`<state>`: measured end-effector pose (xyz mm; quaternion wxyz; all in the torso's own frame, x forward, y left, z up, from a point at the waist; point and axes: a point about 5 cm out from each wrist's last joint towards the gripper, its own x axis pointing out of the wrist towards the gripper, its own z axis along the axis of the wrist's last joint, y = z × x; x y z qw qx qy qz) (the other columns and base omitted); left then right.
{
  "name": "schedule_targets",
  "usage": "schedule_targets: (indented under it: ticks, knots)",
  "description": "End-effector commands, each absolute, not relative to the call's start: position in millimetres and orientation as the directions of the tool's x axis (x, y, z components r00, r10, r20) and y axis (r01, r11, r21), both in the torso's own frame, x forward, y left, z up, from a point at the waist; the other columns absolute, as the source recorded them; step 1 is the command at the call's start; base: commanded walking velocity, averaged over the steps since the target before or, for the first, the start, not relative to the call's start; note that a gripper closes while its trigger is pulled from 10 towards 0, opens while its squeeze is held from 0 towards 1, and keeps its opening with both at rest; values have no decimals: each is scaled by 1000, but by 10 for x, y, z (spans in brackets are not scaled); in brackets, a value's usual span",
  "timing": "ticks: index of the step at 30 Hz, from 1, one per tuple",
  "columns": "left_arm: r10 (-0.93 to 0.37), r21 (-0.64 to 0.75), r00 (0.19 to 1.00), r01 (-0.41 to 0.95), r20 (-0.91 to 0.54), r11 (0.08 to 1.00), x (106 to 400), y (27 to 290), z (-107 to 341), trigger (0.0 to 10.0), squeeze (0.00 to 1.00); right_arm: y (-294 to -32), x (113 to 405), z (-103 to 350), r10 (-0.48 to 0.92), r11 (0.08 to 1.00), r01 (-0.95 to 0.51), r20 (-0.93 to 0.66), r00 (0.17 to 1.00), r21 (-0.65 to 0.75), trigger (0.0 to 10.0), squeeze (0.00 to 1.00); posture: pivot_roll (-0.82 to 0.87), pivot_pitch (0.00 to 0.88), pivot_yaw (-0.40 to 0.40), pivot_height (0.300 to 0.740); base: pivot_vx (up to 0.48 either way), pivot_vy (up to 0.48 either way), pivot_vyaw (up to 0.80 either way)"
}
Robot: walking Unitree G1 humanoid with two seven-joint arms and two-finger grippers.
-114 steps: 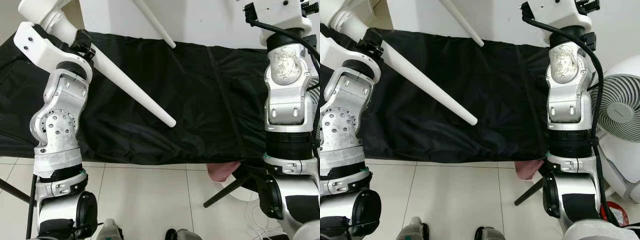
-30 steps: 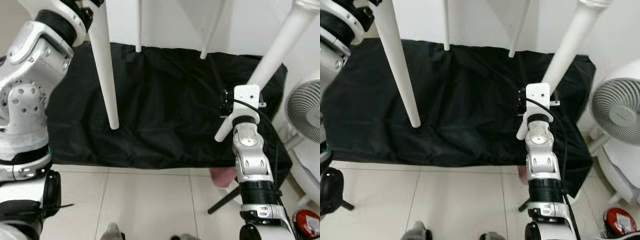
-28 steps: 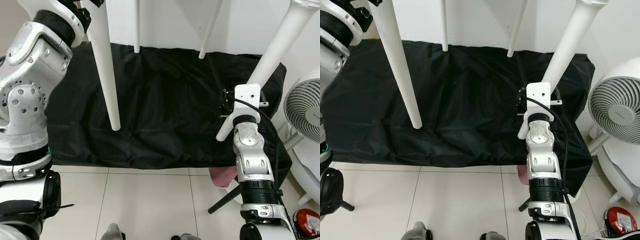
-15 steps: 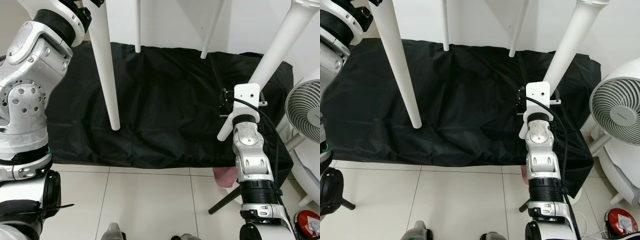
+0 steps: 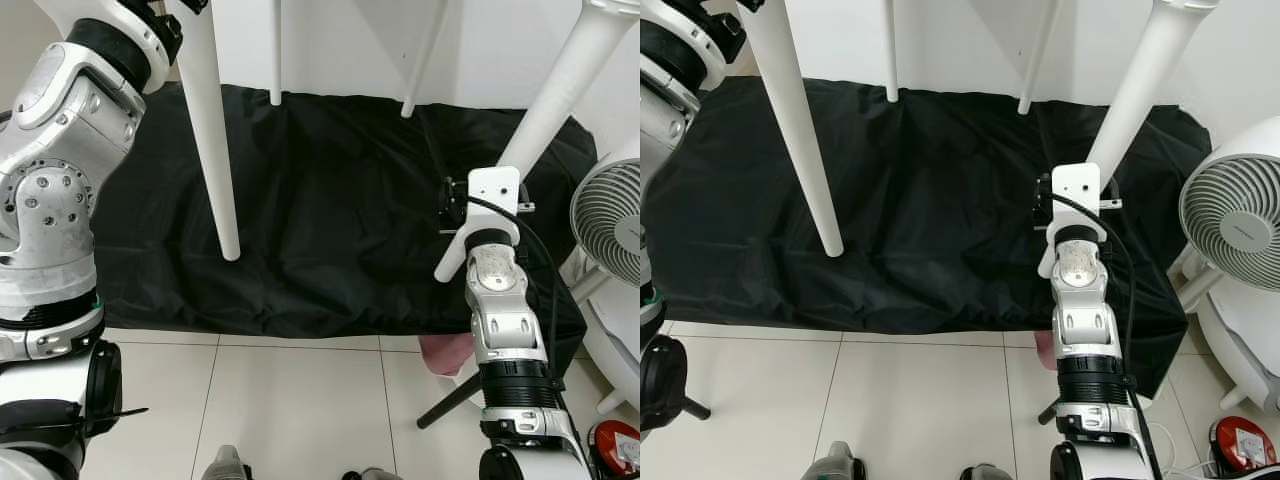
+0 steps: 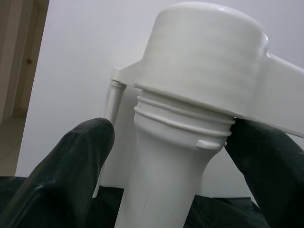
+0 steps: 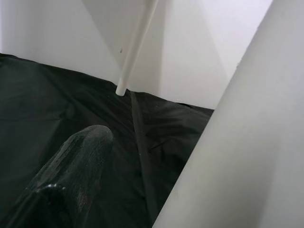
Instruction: Building children table
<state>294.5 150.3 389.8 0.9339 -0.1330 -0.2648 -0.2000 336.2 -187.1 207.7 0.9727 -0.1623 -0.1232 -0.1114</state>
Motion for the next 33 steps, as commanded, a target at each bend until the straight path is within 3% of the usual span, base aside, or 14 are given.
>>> schedule_targets:
  ticks: [1, 24, 25, 26, 33]
  knots:
    - [-319, -96, 711, 477, 627, 873, 2820, 1503, 4058, 10000, 1000, -1889, 3357, 2104, -185, 924, 265, 284, 941, -275, 10000, 1000, 81, 105, -34, 740, 0, 0, 0]
    - [-319, -96, 711, 477, 627, 873, 2820, 1503, 4058, 10000, 1000, -1889, 3357, 2104, -185, 924, 265, 284, 941, -275, 10000, 1000, 81, 105, -34, 740, 0, 0, 0]
    - [-321, -95, 711, 478, 626, 873, 2822, 1499, 4056, 10000, 1000, -1889, 3358, 2101, -185, 925, 264, 283, 941, -275, 10000, 1000, 81, 0, 0, 740, 0, 0, 0]
    - [-422, -2, 727, 503, 542, 865, 2849, 1426, 3787, 10000, 0, -1871, 3356, 2063, -157, 938, 231, 279, 947, -259, 10000, 0, 78, 0, 0, 740, 0, 0, 0]
    - [-565, 113, 730, 570, 384, 813, 2846, 1322, 3353, 10000, 0, -1853, 3354, 2014, -118, 954, 186, 276, 954, -234, 10000, 0, 76, 0, 0, 740, 0, 0, 0]
